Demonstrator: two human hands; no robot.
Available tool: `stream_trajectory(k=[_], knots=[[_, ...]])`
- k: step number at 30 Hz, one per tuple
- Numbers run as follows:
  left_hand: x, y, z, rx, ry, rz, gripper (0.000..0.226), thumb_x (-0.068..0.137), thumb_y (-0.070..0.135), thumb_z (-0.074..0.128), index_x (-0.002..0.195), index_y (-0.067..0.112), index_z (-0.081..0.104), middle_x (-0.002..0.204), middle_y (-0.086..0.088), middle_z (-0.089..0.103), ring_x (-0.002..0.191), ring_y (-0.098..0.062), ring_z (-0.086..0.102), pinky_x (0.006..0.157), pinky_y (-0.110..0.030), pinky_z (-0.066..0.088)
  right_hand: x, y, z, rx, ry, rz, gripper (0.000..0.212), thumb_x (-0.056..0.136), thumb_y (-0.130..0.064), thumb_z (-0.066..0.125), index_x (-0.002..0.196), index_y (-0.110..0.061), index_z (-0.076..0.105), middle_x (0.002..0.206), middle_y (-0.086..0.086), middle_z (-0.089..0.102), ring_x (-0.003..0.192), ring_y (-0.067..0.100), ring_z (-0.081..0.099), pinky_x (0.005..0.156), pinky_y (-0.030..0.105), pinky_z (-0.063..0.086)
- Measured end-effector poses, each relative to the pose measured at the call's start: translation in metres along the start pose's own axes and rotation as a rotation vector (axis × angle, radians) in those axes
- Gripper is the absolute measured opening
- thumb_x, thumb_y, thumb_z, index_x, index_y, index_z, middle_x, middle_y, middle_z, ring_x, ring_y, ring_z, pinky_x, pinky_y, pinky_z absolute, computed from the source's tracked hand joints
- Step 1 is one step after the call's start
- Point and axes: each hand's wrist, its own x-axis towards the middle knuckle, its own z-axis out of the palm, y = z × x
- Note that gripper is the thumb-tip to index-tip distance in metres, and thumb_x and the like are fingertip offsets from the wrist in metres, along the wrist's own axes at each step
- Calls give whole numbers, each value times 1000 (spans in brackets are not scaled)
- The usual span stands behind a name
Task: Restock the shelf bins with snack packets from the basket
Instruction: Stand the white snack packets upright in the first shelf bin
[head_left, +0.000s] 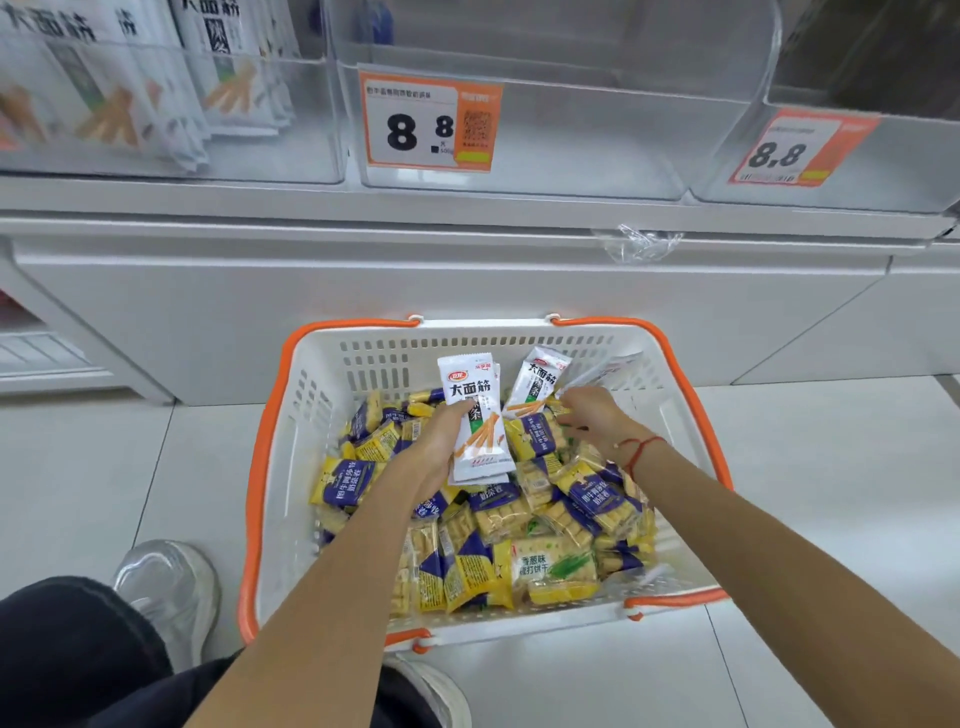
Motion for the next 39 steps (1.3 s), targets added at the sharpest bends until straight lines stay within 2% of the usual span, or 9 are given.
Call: stream_trajectory(k=[3,9,13,14,15,17,26,30,39], knots=[[10,-1,-5,-108,51,-51,22,101,22,41,89,14,58,71,-6,66,67,-24,59,73,-37,49,26,-4,7,41,13,38,21,98,-4,38,110,-2,55,118,17,56,118,26,55,85,31,49],[21,6,-23,-92,69,-36,19,101,19,41,100,13,59,93,-10,64,80,-29,60,88,-49,48,50,0,43,90,126,4,12,100,-12,43,92,-5,47,70,12,47,42,12,51,33,16,35],[19,10,-33,-52,118,13,24,101,20,37,115,11,54,99,-12,65,84,-28,62,84,-46,50,46,11,45,53,249,-147,37,94,-17,56,103,18,58,90,1,42,81,16,51,64,27,43],[17,11,-33,-37,136,20,30,101,22,36,123,11,51,108,-14,65,91,-30,62,89,-49,49,38,11,42,79,249,-182,35,93,-17,59,98,18,61,112,35,57,79,16,49,67,24,42],[15,12,-32,-26,154,24,33,100,24,35,128,12,49,113,-15,63,95,-31,62,93,-50,48,28,11,37,87,220,-221,26,92,-16,60,85,8,65,77,19,61,74,16,50,65,19,42],[8,15,-30,-25,172,39,30,100,25,33,118,14,54,104,-13,64,90,-30,61,92,-46,47,9,8,27,72,136,-307,24,93,-18,59,69,-15,58,69,1,57,66,12,50,60,16,41],[-9,23,-11,19,144,70,50,91,45,37,125,13,55,128,-14,58,115,-31,55,106,-50,39,-59,-32,26,-181,-193,-605,25,89,-29,64,107,-12,70,95,5,72,84,19,66,77,27,54],[-35,40,5,-13,77,142,59,98,54,23,136,17,50,132,-9,57,119,-27,57,107,-45,40,-64,-26,50,-111,21,-612,32,80,-34,74,106,-17,66,95,-1,63,90,19,61,79,35,52],[-60,63,4,-249,5,311,52,103,39,21,125,11,59,105,-13,69,84,-23,67,69,-32,55,-92,-38,84,-57,-123,-688,45,99,-40,42,140,-23,42,124,-7,54,99,4,53,71,6,45]])
